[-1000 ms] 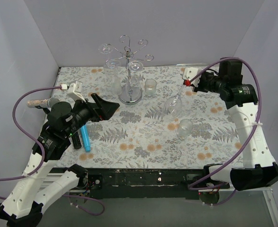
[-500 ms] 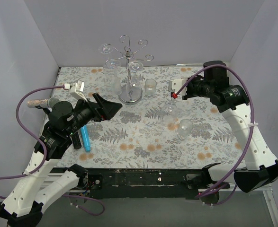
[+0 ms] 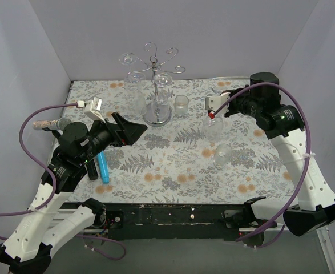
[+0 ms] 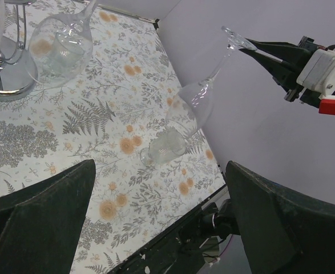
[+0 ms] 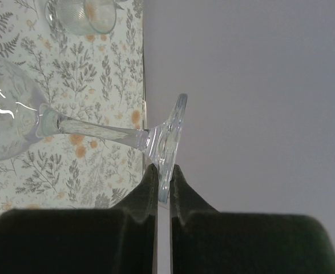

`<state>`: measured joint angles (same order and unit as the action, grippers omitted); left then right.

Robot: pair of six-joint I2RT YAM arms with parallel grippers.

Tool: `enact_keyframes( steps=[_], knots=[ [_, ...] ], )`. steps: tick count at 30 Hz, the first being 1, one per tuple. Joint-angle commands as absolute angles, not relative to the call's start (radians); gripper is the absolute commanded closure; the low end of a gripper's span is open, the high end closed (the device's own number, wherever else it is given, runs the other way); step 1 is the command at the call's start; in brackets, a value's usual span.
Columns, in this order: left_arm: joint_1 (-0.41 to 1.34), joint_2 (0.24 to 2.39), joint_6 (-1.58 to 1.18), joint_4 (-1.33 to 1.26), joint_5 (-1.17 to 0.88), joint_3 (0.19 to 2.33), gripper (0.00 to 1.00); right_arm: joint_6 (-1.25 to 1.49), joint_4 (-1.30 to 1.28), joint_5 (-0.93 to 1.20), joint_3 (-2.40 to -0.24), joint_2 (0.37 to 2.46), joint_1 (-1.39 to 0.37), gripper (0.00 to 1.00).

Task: Place the wine glass upside down on the wine glass rack
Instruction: Turn the wine glass upside down at the wine rack.

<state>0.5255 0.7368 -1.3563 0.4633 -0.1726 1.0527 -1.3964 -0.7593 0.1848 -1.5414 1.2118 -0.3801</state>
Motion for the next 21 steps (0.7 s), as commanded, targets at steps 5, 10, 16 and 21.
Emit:
enact_keyframes(
  steps=[5, 10, 16, 21],
  knots=[
    [0.528, 0.721, -1.325, 0.480, -0.153, 1.051, 0.02, -1.465, -0.585, 0.074, -1.555, 1.196, -0.379, 0.99],
    [0.528, 0.718, -1.312, 0.495, -0.140, 1.054, 0.02, -1.476, -0.557, 0.063, -1.589, 1.229, -0.351, 0.99],
    [0.528, 0.713, -1.286, 0.532, -0.077, 1.065, 0.02, -1.489, -0.531, 0.060, -1.652, 1.288, -0.310, 0.99],
    [0.528, 0.713, -1.261, 0.557, -0.041, 1.078, 0.02, -1.496, -0.505, 0.063, -1.715, 1.344, -0.287, 0.99]
  ],
)
